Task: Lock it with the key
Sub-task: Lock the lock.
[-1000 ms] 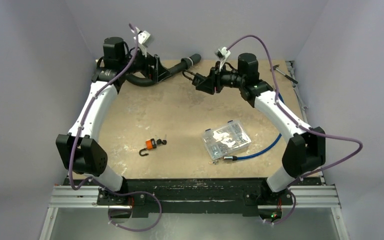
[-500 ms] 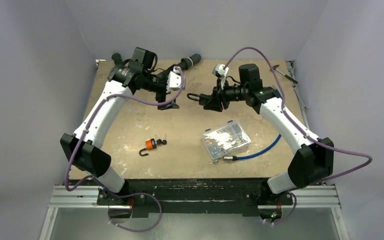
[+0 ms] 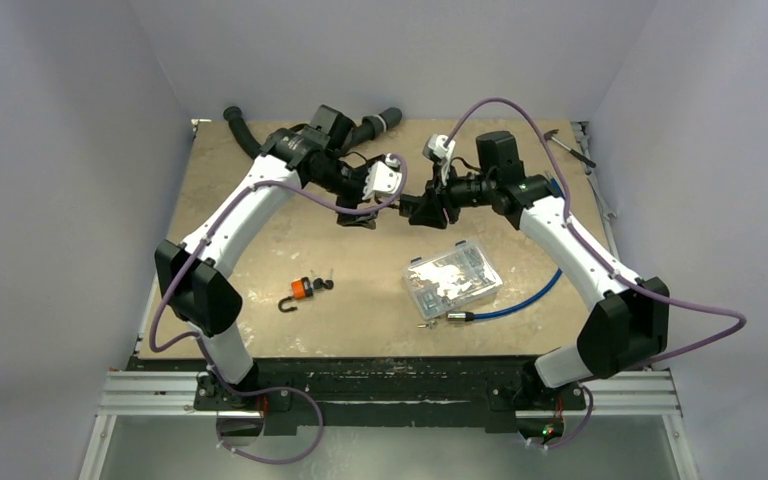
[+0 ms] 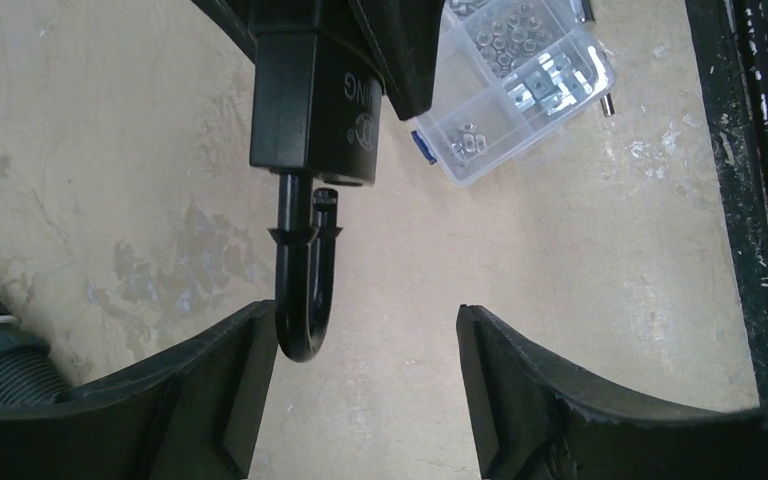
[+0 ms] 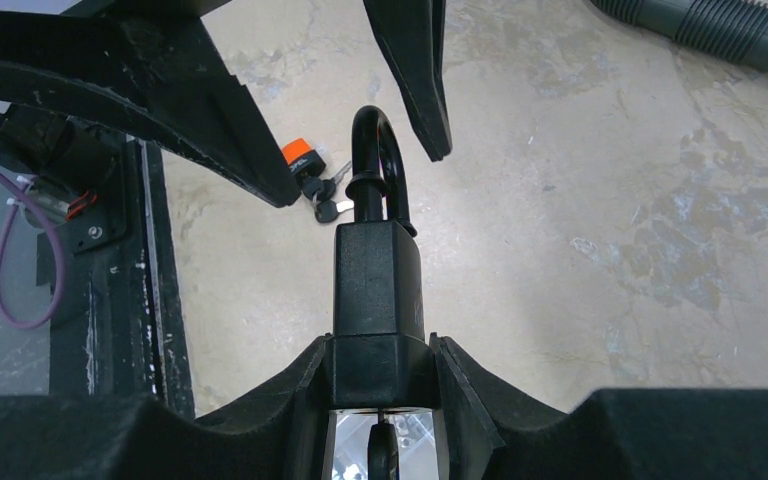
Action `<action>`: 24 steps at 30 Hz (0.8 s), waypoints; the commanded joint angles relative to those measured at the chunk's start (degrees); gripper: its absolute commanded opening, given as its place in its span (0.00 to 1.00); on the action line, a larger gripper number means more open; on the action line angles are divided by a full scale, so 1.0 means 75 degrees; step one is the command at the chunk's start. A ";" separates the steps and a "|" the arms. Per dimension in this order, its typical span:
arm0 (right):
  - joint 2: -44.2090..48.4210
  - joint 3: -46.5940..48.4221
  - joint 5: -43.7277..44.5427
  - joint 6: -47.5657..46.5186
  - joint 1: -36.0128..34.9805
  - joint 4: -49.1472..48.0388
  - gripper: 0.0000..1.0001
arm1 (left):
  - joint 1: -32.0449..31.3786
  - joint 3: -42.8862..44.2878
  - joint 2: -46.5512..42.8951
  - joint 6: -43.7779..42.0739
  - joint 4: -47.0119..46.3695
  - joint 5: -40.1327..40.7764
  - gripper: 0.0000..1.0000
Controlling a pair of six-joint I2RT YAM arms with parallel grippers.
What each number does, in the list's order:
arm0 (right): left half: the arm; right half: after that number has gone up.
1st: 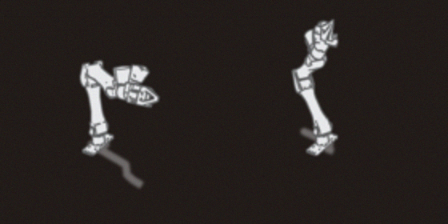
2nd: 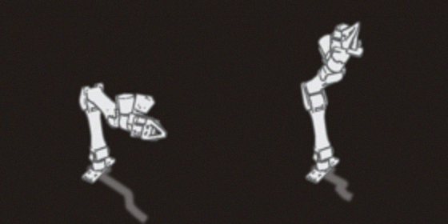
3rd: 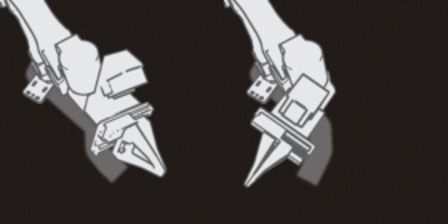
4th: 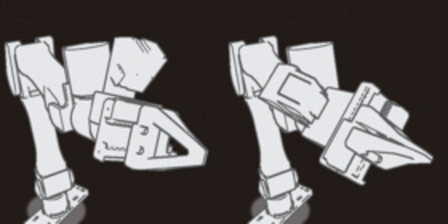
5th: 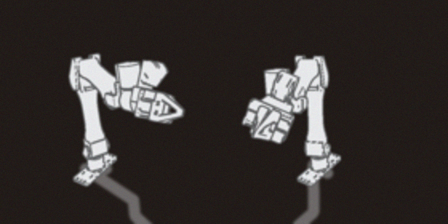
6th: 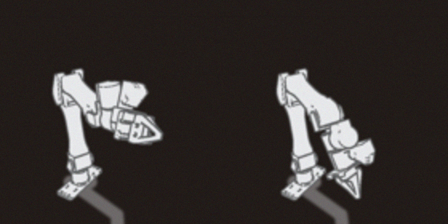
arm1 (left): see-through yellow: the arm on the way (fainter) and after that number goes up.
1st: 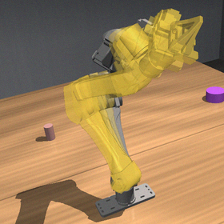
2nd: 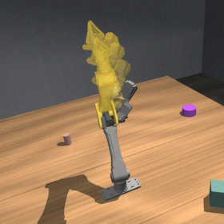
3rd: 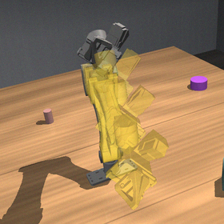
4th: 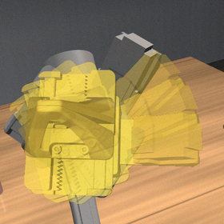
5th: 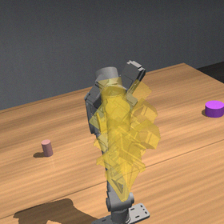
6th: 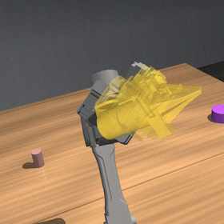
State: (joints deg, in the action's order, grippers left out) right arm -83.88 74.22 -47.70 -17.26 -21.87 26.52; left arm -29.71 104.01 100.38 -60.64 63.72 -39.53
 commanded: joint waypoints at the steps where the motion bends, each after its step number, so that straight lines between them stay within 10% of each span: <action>1: 0.0338 0.0229 -0.0337 -0.0259 -0.0119 -0.0306 0.00 | -0.0265 0.0055 -0.0136 0.0178 -0.0453 0.0126 0.65; 18: 0.0317 0.0206 -0.0343 -0.0425 -0.0157 -0.0152 0.00 | -0.0450 0.0032 -0.0048 0.0473 -0.0687 -0.0054 0.02; 24: 0.0306 0.0196 -0.0620 -0.0195 -0.0162 -0.0404 0.05 | -0.0446 -0.0218 -0.0204 0.1179 -0.1247 -0.0069 0.00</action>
State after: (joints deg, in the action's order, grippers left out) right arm -83.88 74.22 -48.25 -19.55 -23.18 28.71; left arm -32.91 103.61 100.40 -56.07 58.81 -37.69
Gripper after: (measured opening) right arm 0.408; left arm 0.141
